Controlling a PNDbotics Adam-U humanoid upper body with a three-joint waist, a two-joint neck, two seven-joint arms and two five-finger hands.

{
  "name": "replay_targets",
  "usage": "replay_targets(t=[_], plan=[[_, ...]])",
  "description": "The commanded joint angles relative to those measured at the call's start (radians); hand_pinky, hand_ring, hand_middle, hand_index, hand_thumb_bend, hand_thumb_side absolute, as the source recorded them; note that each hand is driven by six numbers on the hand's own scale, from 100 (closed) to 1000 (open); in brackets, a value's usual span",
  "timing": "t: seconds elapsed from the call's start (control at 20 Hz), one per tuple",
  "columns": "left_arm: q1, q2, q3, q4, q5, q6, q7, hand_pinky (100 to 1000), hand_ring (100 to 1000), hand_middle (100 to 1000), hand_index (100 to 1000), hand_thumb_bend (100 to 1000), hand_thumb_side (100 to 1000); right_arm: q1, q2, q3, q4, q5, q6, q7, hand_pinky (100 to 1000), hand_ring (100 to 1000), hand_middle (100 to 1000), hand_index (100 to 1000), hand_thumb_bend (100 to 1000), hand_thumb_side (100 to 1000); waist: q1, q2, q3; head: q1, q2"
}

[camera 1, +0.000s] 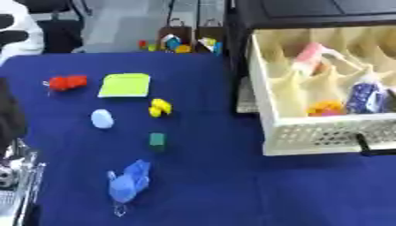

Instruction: Pick up objects from table and place into drawer.

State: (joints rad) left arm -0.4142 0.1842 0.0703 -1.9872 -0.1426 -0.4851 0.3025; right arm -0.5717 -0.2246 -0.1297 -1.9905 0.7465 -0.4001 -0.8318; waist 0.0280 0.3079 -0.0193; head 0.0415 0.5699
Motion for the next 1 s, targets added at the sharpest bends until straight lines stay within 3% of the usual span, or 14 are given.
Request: replay_targets(t=[0.05, 0.25, 0.55, 0.8, 1.0], plan=[[-0.008, 0.008, -0.002, -0.013, -0.009, 0.006, -0.002, 623, 682, 723, 841, 614, 970, -0.011, -0.019, -0.006, -0.009, -0.007, -0.019, -0.017, 580, 626, 622, 767, 100, 1000, -0.003, -0.018, 0.002, 0.004, -0.007], [-0.004, 0.024, 0.003, -0.013, -0.042, 0.035, -0.022, 618, 679, 725, 862, 681, 924, -0.011, -0.02, -0.006, -0.009, -0.008, -0.02, -0.016, 580, 626, 622, 767, 100, 1000, -0.003, -0.019, 0.004, 0.002, -0.007], [0.042, 0.134, 0.012, -0.004, -0.133, 0.125, -0.109, 625, 690, 731, 868, 643, 890, -0.008, -0.023, -0.004, -0.009, -0.008, -0.02, -0.014, 580, 626, 622, 767, 100, 1000, 0.004, -0.026, 0.007, -0.001, -0.007], [0.027, 0.26, -0.025, 0.044, -0.211, 0.204, -0.187, 659, 734, 756, 899, 573, 929, -0.004, -0.025, -0.001, -0.009, -0.009, -0.021, -0.01, 580, 626, 622, 767, 100, 1000, 0.011, -0.035, 0.006, 0.0, -0.005], [0.014, 0.361, -0.095, 0.065, -0.273, 0.266, -0.249, 681, 758, 774, 919, 571, 962, -0.002, -0.024, 0.002, -0.009, -0.011, -0.023, -0.007, 580, 626, 622, 766, 100, 1000, 0.017, -0.041, -0.001, 0.006, -0.005]])
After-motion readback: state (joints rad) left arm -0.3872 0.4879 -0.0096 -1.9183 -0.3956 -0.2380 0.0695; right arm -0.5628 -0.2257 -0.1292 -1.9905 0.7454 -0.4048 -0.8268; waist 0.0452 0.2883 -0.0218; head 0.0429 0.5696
